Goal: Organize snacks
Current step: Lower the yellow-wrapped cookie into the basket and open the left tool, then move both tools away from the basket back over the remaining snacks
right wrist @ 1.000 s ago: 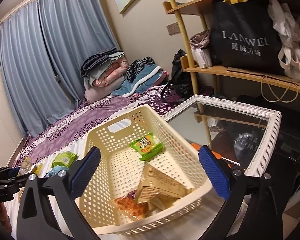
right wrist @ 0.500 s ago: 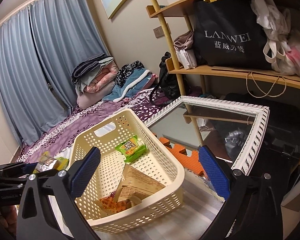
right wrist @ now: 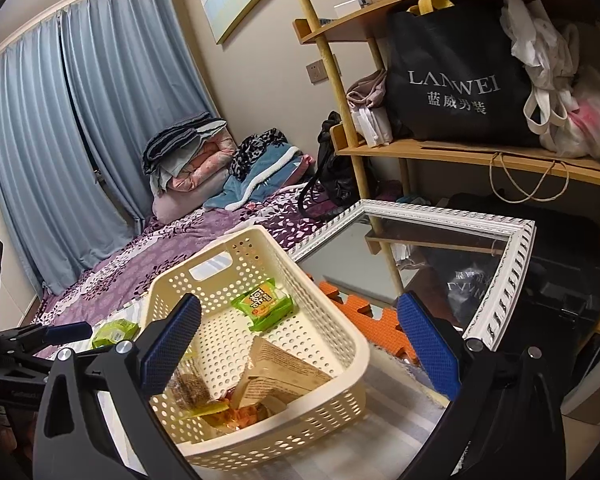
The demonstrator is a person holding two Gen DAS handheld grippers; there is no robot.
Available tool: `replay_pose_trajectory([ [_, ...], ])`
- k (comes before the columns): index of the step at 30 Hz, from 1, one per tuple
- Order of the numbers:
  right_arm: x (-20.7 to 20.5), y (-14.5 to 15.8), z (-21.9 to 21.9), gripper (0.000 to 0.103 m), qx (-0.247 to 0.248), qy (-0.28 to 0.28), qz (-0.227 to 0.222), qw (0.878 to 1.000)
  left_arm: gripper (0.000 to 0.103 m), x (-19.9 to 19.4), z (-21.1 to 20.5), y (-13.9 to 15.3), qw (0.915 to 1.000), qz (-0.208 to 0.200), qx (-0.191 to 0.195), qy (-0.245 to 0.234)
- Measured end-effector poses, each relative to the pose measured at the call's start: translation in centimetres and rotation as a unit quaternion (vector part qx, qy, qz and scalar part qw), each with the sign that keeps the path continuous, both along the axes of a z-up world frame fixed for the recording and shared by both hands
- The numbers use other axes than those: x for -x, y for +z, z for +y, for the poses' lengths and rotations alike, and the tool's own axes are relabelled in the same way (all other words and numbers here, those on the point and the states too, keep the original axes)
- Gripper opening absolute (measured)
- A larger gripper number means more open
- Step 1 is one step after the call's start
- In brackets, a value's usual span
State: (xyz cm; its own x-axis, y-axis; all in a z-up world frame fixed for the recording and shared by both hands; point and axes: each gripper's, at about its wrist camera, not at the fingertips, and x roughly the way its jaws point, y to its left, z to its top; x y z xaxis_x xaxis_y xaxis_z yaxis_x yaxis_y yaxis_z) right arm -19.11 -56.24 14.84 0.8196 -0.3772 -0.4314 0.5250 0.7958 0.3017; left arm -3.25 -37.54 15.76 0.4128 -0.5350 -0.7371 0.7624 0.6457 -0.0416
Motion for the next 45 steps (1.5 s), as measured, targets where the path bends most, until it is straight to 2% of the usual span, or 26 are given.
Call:
replay_pose_trajectory([
  [12, -1.1, 1.6, 2.4, 0.098, 0.014, 0.023, -0.002, 1.000, 0.100, -1.0, 3.6, 0.5, 0.9988, -0.021, 0.006, 0.044],
  [24, -2.8, 3.3, 6.5, 0.098, 0.038, 0.067, 0.002, 0.997, 0.100, -2.1, 8.9, 1.5, 0.9952, -0.029, 0.035, 0.087],
  [36, -5.5, 4.4, 12.6, 0.098, 0.060, 0.132, 0.013, 0.989, 0.100, -2.9, 16.4, 1.7, 0.9864, -0.043, 0.048, 0.151],
  [45, -7.5, 4.3, 17.2, 0.098, 0.061, 0.182, 0.024, 0.981, 0.100, -3.9, 22.6, 1.1, 0.9757, -0.044, 0.054, 0.208],
])
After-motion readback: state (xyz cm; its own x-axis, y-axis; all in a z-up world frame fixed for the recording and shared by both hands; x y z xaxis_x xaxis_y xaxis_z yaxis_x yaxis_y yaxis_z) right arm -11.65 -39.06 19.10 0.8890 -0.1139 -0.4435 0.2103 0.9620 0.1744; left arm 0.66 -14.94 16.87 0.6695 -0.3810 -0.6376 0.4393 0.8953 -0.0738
